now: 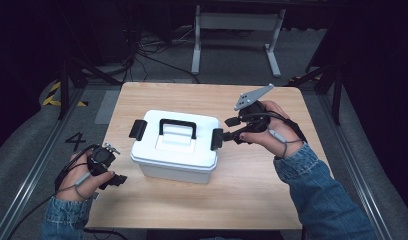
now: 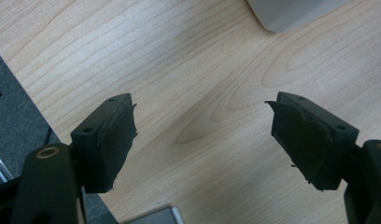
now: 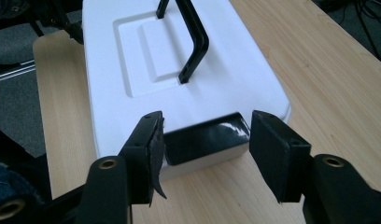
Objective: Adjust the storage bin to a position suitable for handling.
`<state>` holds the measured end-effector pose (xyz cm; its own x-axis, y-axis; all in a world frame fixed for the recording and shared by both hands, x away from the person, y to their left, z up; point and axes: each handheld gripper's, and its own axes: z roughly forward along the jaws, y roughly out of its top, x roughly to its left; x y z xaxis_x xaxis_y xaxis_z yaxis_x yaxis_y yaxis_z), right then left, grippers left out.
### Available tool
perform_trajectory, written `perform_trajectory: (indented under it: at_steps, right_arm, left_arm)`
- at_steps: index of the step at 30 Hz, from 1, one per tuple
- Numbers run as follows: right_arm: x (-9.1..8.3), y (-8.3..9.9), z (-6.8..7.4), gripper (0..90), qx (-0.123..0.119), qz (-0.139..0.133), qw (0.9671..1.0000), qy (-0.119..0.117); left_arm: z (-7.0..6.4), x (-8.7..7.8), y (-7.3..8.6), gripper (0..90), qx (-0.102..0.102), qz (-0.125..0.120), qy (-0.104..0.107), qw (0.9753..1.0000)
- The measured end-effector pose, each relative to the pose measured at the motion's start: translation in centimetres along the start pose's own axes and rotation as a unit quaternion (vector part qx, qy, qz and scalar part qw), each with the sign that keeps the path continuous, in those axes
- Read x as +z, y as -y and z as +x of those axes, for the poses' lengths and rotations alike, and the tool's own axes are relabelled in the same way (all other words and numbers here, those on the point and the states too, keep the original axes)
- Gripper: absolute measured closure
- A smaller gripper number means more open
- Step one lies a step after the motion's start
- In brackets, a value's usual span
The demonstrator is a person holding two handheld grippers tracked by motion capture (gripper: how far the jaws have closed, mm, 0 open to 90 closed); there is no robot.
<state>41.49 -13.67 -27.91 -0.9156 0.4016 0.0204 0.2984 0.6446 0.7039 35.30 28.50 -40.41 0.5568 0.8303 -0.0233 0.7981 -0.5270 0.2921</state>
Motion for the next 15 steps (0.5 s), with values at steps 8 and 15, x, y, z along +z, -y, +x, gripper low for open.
perform_trajectory:
  at_steps: [8,15]
  right_arm:
    - [1.9,-2.0,-0.2,45.8,-0.005,-0.001,0.9999,-0.014]
    - [4.5,-3.5,-0.3,45.8,-0.012,0.011,0.9995,-0.028]
  left_arm:
    - [0.2,-0.1,0.1,24.3,-0.015,-0.011,0.014,0.9997]
    - [0.3,0.0,-0.1,21.6,-0.007,-0.009,-0.001,0.9999]
